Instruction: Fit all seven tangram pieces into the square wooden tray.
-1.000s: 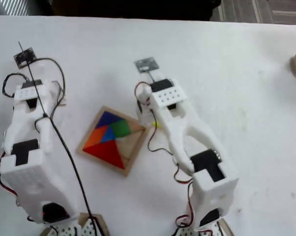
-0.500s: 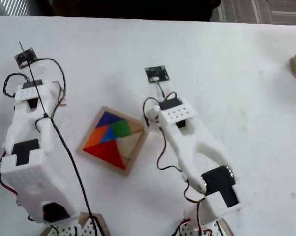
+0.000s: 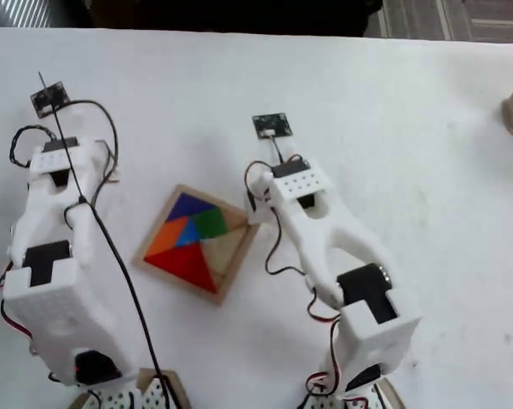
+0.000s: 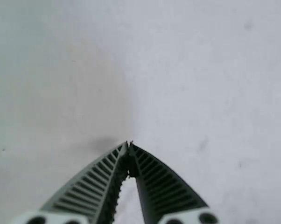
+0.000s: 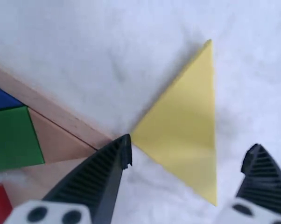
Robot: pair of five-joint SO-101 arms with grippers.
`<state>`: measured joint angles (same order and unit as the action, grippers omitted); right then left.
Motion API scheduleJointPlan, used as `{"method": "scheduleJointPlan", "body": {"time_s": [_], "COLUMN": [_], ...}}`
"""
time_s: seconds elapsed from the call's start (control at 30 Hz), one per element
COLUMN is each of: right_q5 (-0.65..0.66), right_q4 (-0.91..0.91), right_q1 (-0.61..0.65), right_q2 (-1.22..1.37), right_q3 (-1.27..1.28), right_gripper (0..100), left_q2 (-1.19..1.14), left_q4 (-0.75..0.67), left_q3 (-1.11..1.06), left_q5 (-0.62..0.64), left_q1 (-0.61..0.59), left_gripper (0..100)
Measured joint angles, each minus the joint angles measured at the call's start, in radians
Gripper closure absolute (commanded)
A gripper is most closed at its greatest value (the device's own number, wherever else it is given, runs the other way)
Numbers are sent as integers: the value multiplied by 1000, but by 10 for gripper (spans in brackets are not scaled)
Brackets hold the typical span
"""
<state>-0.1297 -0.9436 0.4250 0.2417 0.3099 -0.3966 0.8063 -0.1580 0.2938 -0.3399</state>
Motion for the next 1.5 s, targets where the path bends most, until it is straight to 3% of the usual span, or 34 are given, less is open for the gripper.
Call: {"method": "scheduleJointPlan", "body": {"time_s": [0.67,0.83,1.17,1.5], "right_q5": [6,75,84,98], "right_q4": [-107,-166,-189,-333], "right_q1": [-25,-26,-40,-35], "right_q2": [46,46,112,253], "right_q3": [-55,-55,-117,-341], "right_gripper": [648,648,648,648], "left_q2": [0,0,0,0], "left_q4": [0,0,-2,-2], "left_q3": [0,0,0,0], "left_q5": [0,-75,-86,51], "left_q1": [0,0,-46,-103], "left_gripper": [978,978,978,978]}}
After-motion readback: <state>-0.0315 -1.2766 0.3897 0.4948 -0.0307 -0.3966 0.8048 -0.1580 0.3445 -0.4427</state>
